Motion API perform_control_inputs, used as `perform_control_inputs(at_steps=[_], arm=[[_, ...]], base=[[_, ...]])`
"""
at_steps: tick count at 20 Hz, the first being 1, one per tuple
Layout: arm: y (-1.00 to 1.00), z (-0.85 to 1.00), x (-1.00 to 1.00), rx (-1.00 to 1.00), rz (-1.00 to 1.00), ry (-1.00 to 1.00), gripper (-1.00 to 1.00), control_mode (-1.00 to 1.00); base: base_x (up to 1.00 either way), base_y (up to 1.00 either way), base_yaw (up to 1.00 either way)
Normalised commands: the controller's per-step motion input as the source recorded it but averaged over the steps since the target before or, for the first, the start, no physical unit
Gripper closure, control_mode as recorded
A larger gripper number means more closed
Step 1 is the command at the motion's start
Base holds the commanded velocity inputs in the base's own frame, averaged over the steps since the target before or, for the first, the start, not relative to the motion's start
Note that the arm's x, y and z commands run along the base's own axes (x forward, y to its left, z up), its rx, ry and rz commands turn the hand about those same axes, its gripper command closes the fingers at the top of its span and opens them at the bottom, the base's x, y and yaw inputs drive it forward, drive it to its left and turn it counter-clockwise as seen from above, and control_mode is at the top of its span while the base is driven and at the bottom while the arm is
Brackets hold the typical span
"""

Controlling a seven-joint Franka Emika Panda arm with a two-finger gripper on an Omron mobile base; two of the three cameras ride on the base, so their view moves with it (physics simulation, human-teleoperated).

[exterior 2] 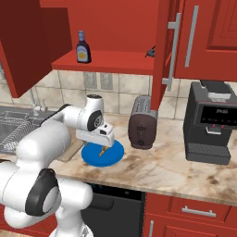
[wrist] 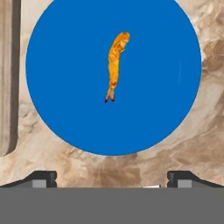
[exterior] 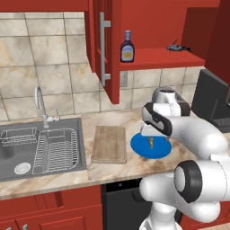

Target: Pick the shrimp from the plate and place it on the cutting board. Then pick the condiment bottle from the cabinet and place it next to the cutting board.

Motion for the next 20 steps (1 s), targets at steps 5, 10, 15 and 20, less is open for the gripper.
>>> perform_control_inputs(at_steps=[5, 10, 15, 20], arm=[[0.0, -0.14, 0.27, 0.0, 0.0, 0.0, -1.0, -1.0], [0.0, -0.17, 0.23, 0.0, 0.0, 0.0, -1.0, -1.0], [-0.01, -0.2, 0.16, 0.0, 0.0, 0.0, -1.0, -1.0], [-0.03, -0.2, 0.17, 0.0, 0.0, 0.0, -1.0, -1.0]], base=[[0.0, 0.0, 0.0], [0.0, 0.0, 0.0], [0.0, 0.0, 0.0], [0.0, 0.0, 0.0]])
